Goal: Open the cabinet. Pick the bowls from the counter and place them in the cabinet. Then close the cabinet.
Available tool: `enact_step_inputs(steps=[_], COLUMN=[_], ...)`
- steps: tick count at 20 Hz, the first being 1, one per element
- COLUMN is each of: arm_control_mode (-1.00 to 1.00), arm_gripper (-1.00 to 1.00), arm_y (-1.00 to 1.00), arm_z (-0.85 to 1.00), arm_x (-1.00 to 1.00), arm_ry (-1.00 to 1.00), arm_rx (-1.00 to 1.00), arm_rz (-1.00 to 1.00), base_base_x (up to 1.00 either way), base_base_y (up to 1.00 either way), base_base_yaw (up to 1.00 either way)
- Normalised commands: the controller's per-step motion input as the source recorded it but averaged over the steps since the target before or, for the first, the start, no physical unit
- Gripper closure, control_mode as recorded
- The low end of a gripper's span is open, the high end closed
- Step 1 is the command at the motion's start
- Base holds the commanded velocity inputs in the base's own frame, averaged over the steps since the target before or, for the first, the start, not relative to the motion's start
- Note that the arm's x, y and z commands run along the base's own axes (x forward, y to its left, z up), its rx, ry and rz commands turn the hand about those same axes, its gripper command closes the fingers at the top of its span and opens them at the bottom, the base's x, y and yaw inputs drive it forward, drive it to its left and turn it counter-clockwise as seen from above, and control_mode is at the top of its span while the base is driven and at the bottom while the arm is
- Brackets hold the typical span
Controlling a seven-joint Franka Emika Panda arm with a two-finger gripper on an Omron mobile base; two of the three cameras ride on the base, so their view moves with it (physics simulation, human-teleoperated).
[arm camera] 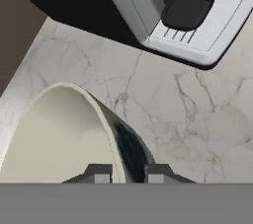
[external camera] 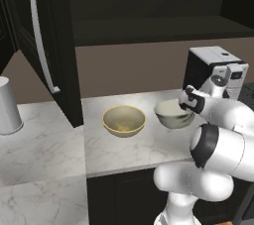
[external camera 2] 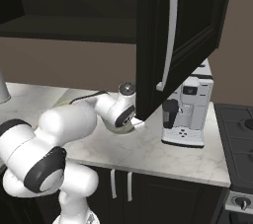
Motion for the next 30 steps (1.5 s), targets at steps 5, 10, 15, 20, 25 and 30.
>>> enact_step_inputs(steps=[5,10,15,20,25,30], arm_control_mode=[-1.00,-1.00,-1.00,-1.00,-1.00,-1.00], arm_gripper=[1.00,1.00,1.00,1.00,1.00,1.00], arm_y=[0.01,0.10,0.32,0.12,0.00,-0.02], arm_z=[0.59,0.61,0.68,0.88,0.91,0.89], arm_x=[-0.68,-0.75,-0.65,-0.71,-0.77,-0.72], arm_ry=[-0.38,-0.31,-0.20,-0.09,-0.05,-0.05], arm_rx=[-0.07,-0.01,-0.05,-0.01,0.00,0.00], arm_rz=[-0.02,-0.03,-0.01,-0.02,-0.02,-0.01], base_base_x=[0.00,0.00,0.00,0.00,0.00,0.00], base_base_y=[0.00,0.00,0.00,0.00,0.00,0.00], base_base_yaw=[0.00,0.00,0.00,0.00,0.00,0.00])
